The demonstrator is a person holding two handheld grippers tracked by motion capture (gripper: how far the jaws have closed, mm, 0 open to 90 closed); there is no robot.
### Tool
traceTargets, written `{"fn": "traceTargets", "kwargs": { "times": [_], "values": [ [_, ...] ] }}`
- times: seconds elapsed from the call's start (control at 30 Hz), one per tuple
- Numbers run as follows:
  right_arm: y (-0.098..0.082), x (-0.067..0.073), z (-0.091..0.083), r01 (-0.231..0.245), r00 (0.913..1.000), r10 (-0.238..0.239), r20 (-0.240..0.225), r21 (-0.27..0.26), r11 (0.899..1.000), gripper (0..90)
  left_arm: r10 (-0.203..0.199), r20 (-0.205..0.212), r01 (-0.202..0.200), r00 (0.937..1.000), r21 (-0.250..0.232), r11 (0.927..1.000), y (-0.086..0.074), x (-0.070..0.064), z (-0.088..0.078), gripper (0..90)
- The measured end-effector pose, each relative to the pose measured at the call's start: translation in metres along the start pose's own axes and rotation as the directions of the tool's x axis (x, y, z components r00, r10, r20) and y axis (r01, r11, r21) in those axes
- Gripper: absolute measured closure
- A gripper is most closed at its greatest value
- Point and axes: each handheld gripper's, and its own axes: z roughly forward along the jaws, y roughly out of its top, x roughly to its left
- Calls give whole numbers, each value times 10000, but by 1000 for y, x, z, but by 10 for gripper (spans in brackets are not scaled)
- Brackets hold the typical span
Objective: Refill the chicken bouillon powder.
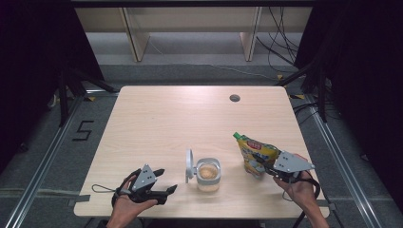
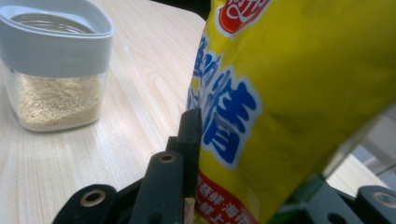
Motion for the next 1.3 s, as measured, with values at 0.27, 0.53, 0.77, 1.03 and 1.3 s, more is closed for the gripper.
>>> {"fn": "traceTargets", "kwargs": {
  "times": [0.27, 0.53, 0.77, 1.03, 1.3],
  "values": [
    [-9, -4, -5, -525, 9979, 531, 370, -173, 9985, 714, -12, 1, 12, 10000, 7, 10000, 0, 0, 0, 276],
    [-12, -1, -12, -845, 9949, 836, 567, 141, 9963, 680, 228, -37, -228, 9997, 63, 9997, 0, 1, 0, 276],
    [-11, -2, -22, -1504, 9837, 1482, 1017, 139, 9885, 484, 41, -7, -41, 10000, 12, 10000, 0, 0, 0, 276],
    [-10, 6, -42, -2783, 9488, 2772, 1512, -143, 9604, 342, 216, -23, -216, 9998, -6, 9998, 0, 1, 0, 276],
    [-10, 17, -50, -3441, 9291, 3358, 1552, 291, 9385, 308, 94, -3, -94, 10000, 5, 10000, 0, 1, -1, 276]
  ]
}}
